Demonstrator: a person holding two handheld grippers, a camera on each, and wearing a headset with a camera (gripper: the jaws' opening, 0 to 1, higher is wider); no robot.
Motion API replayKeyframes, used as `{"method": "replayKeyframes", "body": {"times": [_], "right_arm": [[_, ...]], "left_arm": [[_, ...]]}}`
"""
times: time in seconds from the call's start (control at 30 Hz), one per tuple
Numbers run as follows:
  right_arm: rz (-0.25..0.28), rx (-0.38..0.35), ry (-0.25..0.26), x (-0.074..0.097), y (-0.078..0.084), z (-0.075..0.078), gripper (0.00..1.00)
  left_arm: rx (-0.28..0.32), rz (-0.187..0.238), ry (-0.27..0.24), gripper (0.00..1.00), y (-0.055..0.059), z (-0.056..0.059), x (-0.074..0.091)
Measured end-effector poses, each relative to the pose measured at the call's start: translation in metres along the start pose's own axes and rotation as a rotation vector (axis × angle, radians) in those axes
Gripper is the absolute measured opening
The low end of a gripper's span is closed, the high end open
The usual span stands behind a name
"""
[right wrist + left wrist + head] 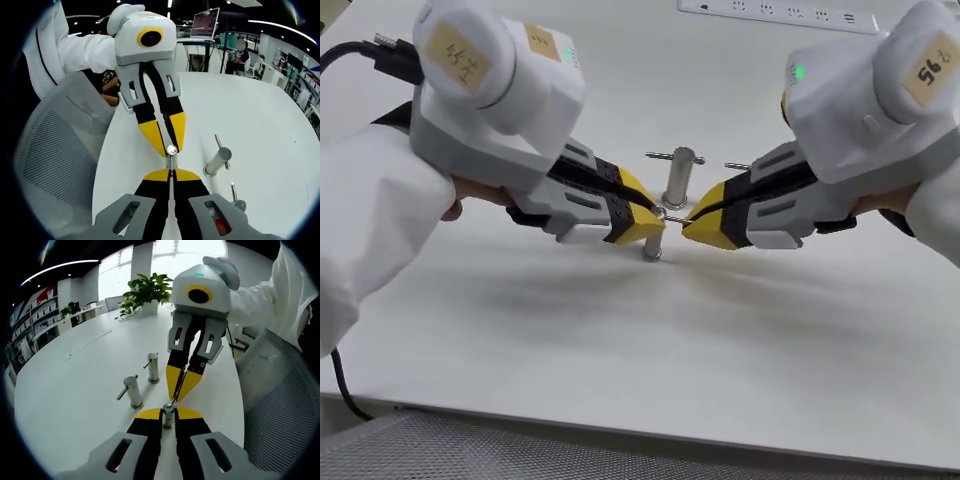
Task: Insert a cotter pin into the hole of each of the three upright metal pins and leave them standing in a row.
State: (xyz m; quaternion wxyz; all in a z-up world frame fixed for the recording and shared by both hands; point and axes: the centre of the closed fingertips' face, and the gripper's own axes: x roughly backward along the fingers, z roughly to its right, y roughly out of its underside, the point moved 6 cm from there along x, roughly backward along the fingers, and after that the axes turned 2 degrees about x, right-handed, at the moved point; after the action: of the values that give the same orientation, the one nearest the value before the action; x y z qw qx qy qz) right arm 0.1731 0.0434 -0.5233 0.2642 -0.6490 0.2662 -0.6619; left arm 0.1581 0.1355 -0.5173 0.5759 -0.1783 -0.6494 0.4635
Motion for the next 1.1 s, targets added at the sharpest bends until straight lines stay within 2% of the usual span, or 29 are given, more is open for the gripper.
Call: {"method": "replayKeyframes", "body": {"times": [0.17,0.23,0.47,0.57,0.93,1.1], "right_arm": [[0.001,0.007,-0.002,-0.004,-0.003,-0.002,0.0],[-0.003,0.043,-0.005,-0.005,-0.005,-0.001,0.0],[-0.005,0.073,-0.006,-0.006,-0.008,-0.002,0.0],[-0.008,0.079,-0.008,-0.007,-0.009,-0.002,0.09],[-0.012,0.067,0.016,0.005,-0.003,0.001,0.03],[-0.009,0.064,0.003,0.004,-0.003,0.0,0.0]], "left_arm": [[-0.005,0.001,0.003,0.06,0.001,0.0,-0.001],[-0.006,-0.001,0.001,0.06,0.001,-0.001,0.0],[-0.003,0.0,0.0,0.06,0.002,-0.001,0.0],[-0.001,0.001,-0.003,0.06,0.001,-0.002,0.0],[-0.001,-0.001,-0.006,0.06,0.0,0.0,-0.001],[0.002,-0.001,-0.007,0.06,0.0,0.001,-0.001]]}}
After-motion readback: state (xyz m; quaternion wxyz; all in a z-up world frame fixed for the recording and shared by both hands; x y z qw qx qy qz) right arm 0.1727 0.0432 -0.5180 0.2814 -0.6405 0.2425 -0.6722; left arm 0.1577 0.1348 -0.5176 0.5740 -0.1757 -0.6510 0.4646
